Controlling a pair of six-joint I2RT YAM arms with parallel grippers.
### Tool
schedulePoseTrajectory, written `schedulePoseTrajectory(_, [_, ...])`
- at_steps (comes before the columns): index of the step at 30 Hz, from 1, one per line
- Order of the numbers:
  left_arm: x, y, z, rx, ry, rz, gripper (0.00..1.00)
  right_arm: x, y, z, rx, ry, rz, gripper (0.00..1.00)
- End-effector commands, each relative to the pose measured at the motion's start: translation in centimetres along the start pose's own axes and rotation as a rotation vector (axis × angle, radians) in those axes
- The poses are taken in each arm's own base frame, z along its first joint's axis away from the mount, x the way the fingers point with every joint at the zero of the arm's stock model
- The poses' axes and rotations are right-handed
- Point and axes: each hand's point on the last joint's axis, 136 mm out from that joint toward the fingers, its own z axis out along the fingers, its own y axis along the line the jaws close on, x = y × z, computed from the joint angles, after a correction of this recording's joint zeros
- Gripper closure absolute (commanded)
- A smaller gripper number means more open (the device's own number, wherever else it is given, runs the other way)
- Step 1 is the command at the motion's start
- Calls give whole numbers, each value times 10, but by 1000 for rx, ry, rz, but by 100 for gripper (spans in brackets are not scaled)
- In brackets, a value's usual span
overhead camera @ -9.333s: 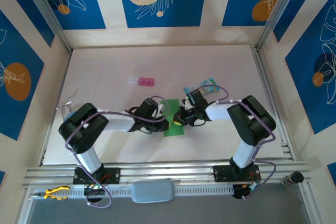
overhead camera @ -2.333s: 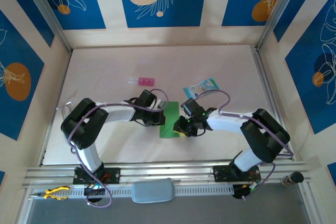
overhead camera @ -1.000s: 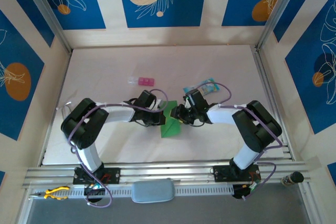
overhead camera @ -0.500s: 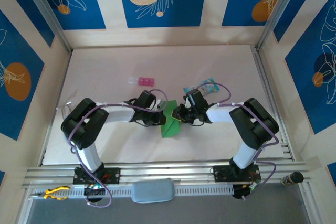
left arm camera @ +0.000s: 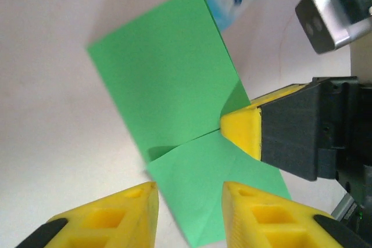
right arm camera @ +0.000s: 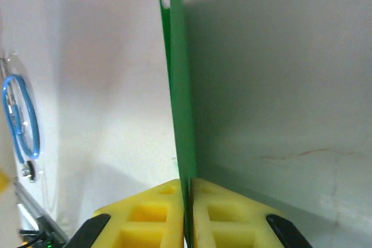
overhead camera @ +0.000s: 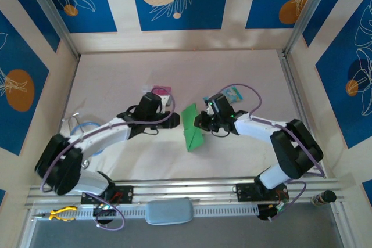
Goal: Fold a paper plane with a square sheet of paper (pick it up from the middle)
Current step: Turn over the paper at the center of the table.
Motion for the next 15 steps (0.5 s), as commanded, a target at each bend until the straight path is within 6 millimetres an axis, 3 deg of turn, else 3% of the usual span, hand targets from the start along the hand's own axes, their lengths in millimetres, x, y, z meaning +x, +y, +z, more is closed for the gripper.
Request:
schedulePoseTrajectory(1, [-5,30,-25,-164,-85,73,60,-8,-13,-28,225,-25,-147,90])
schedulePoseTrajectory(5, [-15,35,-53,-206,-186,135,44,-24,-21,-54,480,-53,-258,90])
schedulePoseTrajectory(8, [-17,51,-73,-286,-244,118,21,-35,-26,-70,660,-57,-323,90])
schedulePoseTrajectory(9, [-17,56,-79,-311,-256,110,19,-38,-27,-74,719,-59,-345,90])
schedulePoseTrajectory(11, [-16,66,-92,-361,-274,83,1,-44,-26,-79,820,-74,-386,90])
schedulePoseTrajectory(15, [-13,83,-117,-432,-333,37,0,-49,-20,-70,973,-85,-475,90])
